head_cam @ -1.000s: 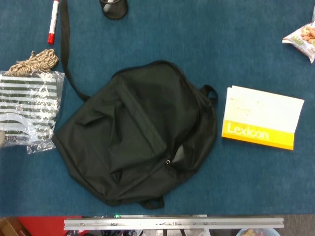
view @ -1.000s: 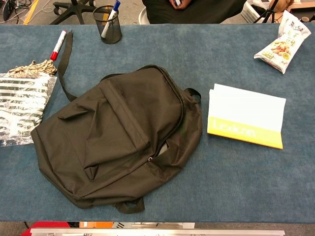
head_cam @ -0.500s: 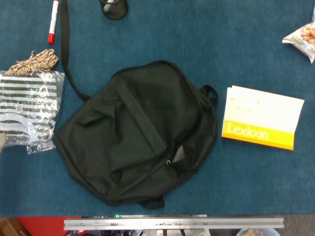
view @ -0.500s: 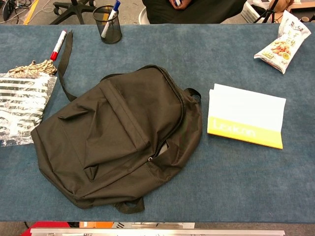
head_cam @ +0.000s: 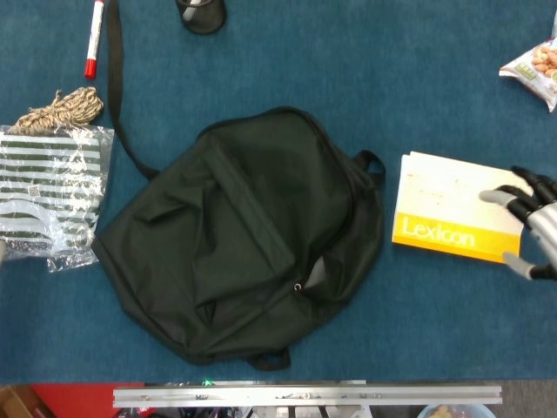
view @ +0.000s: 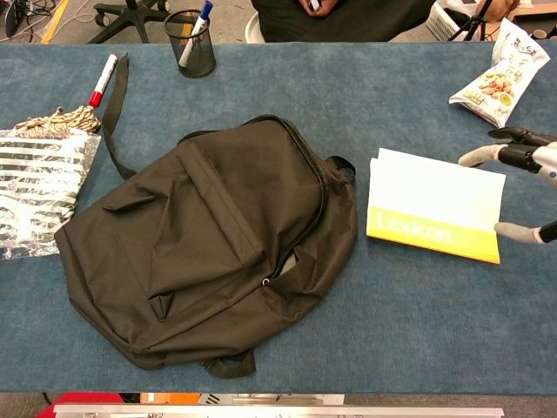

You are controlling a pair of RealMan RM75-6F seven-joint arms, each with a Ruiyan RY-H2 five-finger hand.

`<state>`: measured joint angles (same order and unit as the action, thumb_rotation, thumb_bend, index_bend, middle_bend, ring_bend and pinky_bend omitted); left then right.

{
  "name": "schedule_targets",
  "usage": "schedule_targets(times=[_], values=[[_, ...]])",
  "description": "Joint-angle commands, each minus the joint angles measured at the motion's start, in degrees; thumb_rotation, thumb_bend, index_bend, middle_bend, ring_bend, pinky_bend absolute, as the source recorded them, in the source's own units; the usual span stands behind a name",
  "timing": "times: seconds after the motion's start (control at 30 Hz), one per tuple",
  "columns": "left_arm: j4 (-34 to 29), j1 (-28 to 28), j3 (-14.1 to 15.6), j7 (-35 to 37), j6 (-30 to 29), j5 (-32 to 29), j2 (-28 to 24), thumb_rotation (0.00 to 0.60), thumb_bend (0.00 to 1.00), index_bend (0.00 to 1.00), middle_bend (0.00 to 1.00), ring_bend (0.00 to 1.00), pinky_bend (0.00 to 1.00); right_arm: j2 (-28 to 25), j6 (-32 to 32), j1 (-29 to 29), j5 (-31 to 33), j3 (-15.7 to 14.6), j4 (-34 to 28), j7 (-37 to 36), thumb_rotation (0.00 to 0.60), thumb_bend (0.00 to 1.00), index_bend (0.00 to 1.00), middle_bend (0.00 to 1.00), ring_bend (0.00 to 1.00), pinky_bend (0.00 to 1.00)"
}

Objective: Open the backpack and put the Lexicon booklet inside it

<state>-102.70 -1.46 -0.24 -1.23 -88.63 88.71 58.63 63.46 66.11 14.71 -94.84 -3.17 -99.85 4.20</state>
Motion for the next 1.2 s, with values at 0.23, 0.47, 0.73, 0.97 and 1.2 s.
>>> schedule_targets(times=[0.23, 0.47, 0.73, 0.97, 1.2], values=[[0.4, 0.1, 0.3, 0.4, 0.3, 0.1, -0.2, 0.6, 0.24, 0.24, 0.16, 0.15, 0.21, 4.0, -4.5, 1.4, 4.5, -0.3, -1.8, 6.6, 0.6, 0.0, 0.12, 0.13, 0.0, 0.0], [1.1, 0.2, 0.4, 1.0, 0.5, 0.2, -0.1, 0.6, 0.24, 0.24, 0.16, 0.15, 0.21, 8.1, -6.6, 2.1, 8.2, 0.0, 0.1, 11.1, 0.6, 0.01, 0.1, 0.13, 0.0, 0.0], [1.7, 0.2, 0.3, 2.0, 0.7, -0.2, 0.0, 0.6, 0.24, 0.24, 0.16, 0.15, 0.21, 13.2, -7.0, 2.5, 11.0, 0.4, 4.9, 14.7, 0.6, 0.03, 0.1, 0.13, 0.0, 0.0], [2.2, 0.2, 0.3, 2.5, 0.9, -0.4, 0.0, 0.6, 0.24, 0.24, 0.16, 0.15, 0.21, 16.6, -5.1, 2.1, 11.5, 0.7, 8.4, 16.2, 0.6, 0.03, 0.1, 0.13, 0.0, 0.0], [2.5, 0.1, 0.2, 2.7, 1.1, -0.5, 0.1, 0.6, 0.24, 0.24, 0.16, 0.15, 0.21, 18.6, -4.7, 2.5, 12.2, 1.2, 10.7, 16.7, 0.6, 0.05, 0.1, 0.13, 0.0, 0.0]])
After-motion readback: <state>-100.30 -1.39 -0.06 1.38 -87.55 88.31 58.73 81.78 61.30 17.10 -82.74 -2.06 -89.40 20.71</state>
